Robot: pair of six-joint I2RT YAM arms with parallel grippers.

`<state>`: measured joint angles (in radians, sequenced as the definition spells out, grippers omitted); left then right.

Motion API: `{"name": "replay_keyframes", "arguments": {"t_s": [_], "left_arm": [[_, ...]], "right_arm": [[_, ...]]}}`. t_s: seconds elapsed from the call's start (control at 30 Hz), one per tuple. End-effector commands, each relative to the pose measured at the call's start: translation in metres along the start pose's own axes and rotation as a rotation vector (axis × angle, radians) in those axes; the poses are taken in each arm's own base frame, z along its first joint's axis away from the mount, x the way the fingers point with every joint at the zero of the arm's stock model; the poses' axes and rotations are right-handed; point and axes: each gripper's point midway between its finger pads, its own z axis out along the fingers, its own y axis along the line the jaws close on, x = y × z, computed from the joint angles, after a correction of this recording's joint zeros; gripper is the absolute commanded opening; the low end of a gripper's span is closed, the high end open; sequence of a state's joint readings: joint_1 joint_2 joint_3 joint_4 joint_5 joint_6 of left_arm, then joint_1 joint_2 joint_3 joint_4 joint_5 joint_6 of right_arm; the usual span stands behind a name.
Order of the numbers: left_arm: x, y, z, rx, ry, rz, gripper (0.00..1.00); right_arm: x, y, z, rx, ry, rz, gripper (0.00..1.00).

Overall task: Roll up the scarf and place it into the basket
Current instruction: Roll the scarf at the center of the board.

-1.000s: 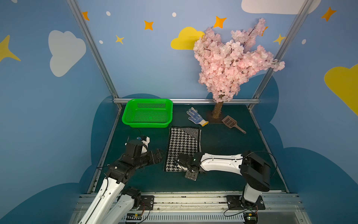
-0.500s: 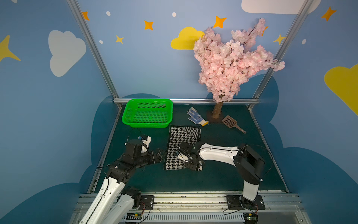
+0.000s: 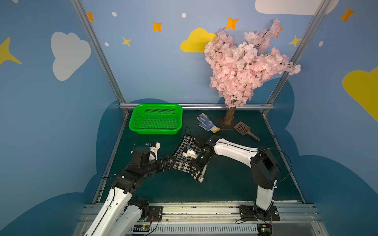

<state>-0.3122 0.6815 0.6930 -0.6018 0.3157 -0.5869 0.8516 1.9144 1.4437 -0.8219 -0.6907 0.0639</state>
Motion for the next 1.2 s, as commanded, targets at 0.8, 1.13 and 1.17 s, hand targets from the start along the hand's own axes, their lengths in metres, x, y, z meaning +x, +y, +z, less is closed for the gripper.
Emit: {"name": "replay_keyframes", "arguments": {"t_s": [0.8,1.13,1.17], "left_arm": [[-0.015,0.001,0.086,0.085,-0.052,-0.024,1.0],[-0.016,0.048,0.132,-0.04,-0.05,-0.101,1.0],[-0.014,0.053,0.134,-0.052,-0.053,-0.115,1.0]], "right_arm": [[-0.021,-0.034,0.011,-0.254,0.041,0.188,0.18],[-0.015,-0.046,0.019,-0.226,0.069,0.208,0.22],[-0.014,-0.049,0.02,-0.214,0.072,0.212,0.23]]}}
